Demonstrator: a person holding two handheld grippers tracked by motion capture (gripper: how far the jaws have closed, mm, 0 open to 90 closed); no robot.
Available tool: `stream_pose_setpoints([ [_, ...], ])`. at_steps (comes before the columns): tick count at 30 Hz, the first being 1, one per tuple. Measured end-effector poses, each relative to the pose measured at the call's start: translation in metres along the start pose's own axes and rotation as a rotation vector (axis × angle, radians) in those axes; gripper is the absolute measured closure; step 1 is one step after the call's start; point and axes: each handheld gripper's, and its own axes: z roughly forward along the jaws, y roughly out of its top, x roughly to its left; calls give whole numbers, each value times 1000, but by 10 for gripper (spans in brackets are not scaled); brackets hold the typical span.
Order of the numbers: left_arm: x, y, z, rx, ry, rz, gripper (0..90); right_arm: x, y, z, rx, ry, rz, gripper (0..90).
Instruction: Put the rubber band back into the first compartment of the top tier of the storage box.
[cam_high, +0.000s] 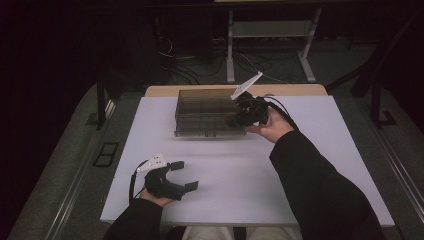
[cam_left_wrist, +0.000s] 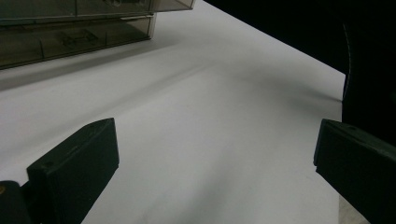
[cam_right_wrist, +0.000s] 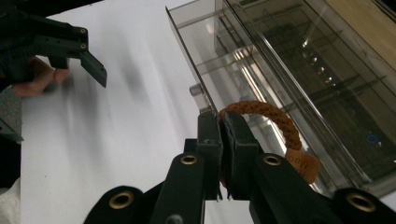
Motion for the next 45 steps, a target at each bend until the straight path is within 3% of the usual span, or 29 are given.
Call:
stream_pose_setpoints([
  [22, 0, 0, 1, -5, -2, -2, 0, 3, 38, 21, -17, 22, -26, 848],
  [45, 0, 0, 2, 2, -10, 2, 0, 3, 56, 57, -12, 59, -33, 847],
])
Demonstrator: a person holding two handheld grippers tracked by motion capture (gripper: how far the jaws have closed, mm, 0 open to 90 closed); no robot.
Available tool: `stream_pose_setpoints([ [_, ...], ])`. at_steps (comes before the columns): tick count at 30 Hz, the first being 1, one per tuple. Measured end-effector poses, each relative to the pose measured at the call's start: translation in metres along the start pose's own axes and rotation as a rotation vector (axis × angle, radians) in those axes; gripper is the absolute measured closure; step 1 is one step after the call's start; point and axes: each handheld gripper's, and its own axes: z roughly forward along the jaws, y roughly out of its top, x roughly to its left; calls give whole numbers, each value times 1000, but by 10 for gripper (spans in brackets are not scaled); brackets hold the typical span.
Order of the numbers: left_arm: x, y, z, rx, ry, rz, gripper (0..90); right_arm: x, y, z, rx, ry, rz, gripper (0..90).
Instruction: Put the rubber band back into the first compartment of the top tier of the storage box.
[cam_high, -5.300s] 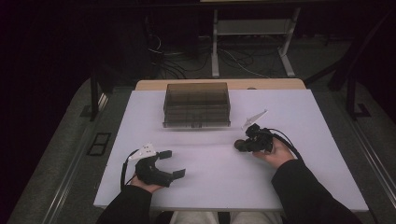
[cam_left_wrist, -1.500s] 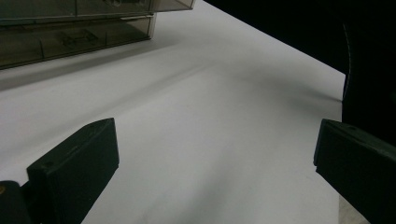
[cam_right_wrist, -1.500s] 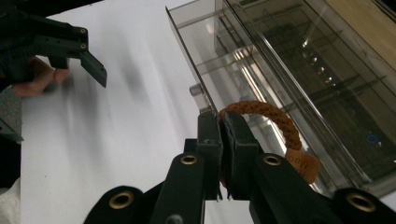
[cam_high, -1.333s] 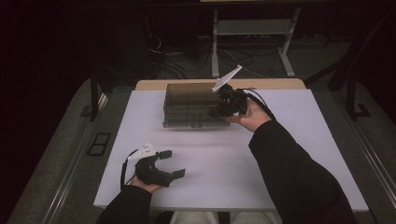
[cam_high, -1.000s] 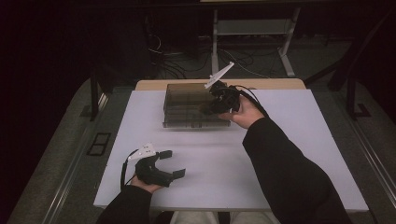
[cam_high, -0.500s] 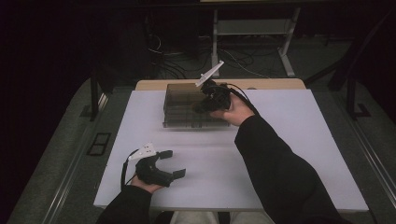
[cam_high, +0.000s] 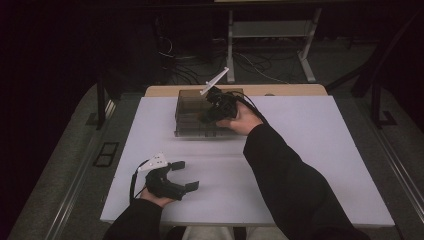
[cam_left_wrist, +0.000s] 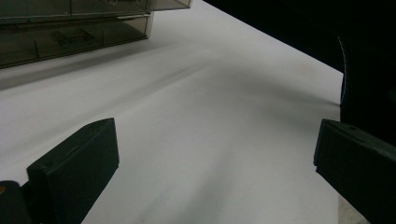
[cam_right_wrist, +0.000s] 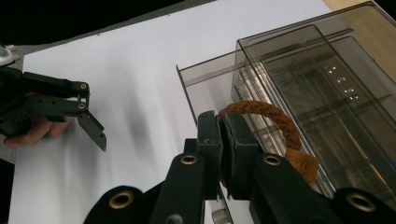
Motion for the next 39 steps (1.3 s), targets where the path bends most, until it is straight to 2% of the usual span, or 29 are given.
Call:
stream_pose_setpoints([
  [16, 0, 0, 0, -1, -3, 1, 0, 4, 14, 15, 6, 14, -15, 848],
  [39, 0, 0, 0, 1, -5, 3, 0, 5, 18, 46, 26, 45, -15, 848],
])
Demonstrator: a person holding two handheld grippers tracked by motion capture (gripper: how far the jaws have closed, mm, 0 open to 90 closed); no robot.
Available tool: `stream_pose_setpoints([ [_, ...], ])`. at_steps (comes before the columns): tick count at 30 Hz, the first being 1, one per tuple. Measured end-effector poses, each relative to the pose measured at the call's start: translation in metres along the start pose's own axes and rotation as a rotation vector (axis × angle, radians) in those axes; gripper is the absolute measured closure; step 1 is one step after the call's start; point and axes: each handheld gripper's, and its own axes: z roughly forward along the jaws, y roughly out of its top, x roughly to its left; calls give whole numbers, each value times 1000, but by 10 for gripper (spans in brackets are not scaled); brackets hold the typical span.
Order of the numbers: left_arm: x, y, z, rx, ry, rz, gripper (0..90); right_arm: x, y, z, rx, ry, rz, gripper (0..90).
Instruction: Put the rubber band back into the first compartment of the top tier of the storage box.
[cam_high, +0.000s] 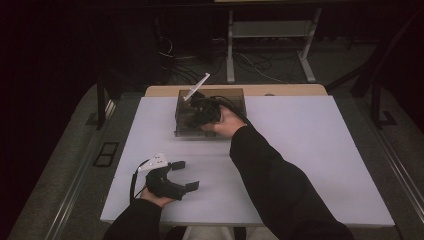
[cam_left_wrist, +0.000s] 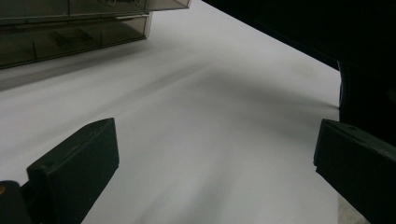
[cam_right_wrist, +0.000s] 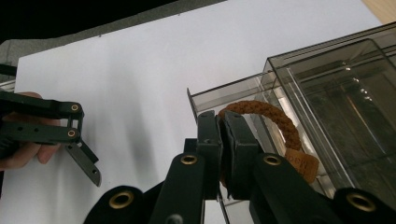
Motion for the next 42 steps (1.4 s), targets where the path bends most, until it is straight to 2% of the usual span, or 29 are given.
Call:
stream_pose_setpoints([
  [13, 0, 0, 0, 4, 1, 4, 0, -2, 0, 15, 12, 3, 3, 846],
  [26, 0, 0, 1, 2, -1, -2, 0, 2, 1, 8, -3, -16, 10, 748],
  [36, 0, 0, 1, 8, -2, 7, 0, 7, -4, -10, -28, -71, 15, 572],
  [38, -1, 0, 1, 6, -2, 3, 0, 7, -6, -15, -33, -91, 22, 510],
  [42, 0, 0, 0, 10, -2, 7, 0, 7, -12, -23, -40, -96, 37, 356],
])
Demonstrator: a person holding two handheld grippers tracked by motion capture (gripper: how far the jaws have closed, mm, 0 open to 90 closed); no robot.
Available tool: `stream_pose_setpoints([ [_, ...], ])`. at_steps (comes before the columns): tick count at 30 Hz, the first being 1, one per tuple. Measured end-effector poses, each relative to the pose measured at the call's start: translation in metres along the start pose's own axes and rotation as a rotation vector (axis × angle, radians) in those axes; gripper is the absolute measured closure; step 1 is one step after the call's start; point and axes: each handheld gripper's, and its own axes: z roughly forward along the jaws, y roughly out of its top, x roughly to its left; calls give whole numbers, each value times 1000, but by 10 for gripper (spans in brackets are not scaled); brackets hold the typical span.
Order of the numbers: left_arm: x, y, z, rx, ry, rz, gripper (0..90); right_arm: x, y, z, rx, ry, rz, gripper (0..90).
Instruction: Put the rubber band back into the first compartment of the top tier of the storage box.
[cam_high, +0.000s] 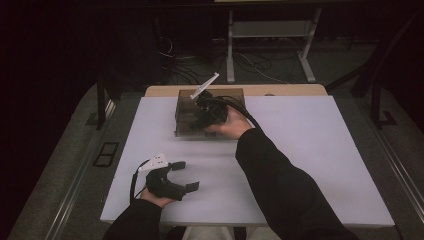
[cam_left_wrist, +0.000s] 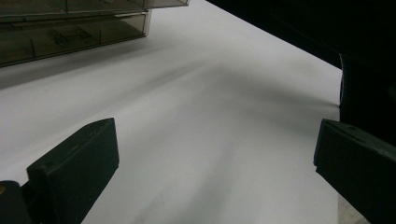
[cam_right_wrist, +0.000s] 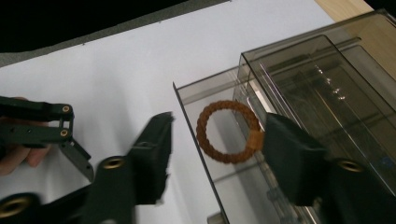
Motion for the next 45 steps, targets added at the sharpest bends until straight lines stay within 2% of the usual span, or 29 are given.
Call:
stream_pose_setpoints([
  [4, 0, 0, 0, 6, 2, 2, 0, -1, -9, -8, -12, -8, 16, 199],
  [7, 0, 0, 0, 8, 2, 2, 0, 0, -14, -16, -22, -22, 32, 135],
  [12, -1, 0, 0, 5, 2, 2, 0, 3, -24, -31, -49, -38, 63, 99],
  [14, -1, 0, 1, 5, 2, 2, 0, 3, -28, -37, -54, -43, 63, 22],
  [24, -1, 0, 1, 3, 1, -4, 0, 5, -52, -65, -109, -66, 125, 16],
  [37, 0, 0, 2, 6, 1, 2, 0, 8, -85, -94, -150, -103, 160, 16],
  [45, 0, 0, 2, 6, 0, 0, 0, 10, -107, -106, -166, -114, 183, 16],
])
